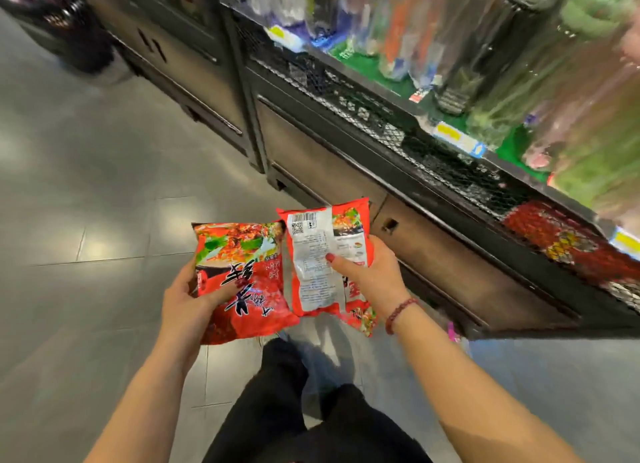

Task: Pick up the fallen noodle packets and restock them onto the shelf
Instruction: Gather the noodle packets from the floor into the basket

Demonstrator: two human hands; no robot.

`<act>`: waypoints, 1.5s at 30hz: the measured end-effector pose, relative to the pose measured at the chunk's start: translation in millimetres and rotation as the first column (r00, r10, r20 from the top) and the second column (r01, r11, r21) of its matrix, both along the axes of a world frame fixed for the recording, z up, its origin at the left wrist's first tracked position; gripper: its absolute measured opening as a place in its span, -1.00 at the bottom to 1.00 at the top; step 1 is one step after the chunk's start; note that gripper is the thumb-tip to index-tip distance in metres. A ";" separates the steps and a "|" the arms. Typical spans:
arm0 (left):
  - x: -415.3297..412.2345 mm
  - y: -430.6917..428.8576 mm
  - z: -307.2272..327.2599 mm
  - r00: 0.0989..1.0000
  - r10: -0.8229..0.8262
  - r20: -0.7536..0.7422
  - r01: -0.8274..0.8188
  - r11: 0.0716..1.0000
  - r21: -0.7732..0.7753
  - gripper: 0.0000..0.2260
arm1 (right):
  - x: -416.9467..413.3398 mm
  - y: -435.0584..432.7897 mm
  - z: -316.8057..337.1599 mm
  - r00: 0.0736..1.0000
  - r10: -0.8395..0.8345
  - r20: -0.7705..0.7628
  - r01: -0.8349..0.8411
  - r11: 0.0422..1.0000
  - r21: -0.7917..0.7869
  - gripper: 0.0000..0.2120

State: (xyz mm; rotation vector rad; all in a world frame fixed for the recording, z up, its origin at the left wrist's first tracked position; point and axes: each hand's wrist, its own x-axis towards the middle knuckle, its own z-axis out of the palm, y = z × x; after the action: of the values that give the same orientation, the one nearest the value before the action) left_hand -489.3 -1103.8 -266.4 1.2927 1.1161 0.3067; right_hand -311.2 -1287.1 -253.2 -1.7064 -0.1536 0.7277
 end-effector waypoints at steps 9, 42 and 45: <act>-15.2 155.2 16.0 0.989 0.142 0.038 -0.144 0.989 0.043 -0.59 | 14.7 181.8 12.4 0.987 0.163 -0.011 -0.163 0.986 0.040 -0.75; 92.5 665.5 17.2 0.768 0.640 0.016 -0.640 0.768 0.014 -0.43 | 166.0 810.6 7.2 0.771 0.634 -0.059 -0.634 0.773 0.015 -0.71; 92.4 735.2 9.5 0.772 0.635 0.030 -0.635 0.772 0.009 -0.42 | 163.7 878.5 -0.8 0.766 0.641 -0.042 -0.642 0.767 0.010 -0.75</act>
State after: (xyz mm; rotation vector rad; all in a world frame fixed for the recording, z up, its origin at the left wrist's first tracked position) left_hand -396.9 -368.5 -256.9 0.8792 1.5152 0.8393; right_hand -147.5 -408.6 -254.0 -1.6364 -0.7392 1.2702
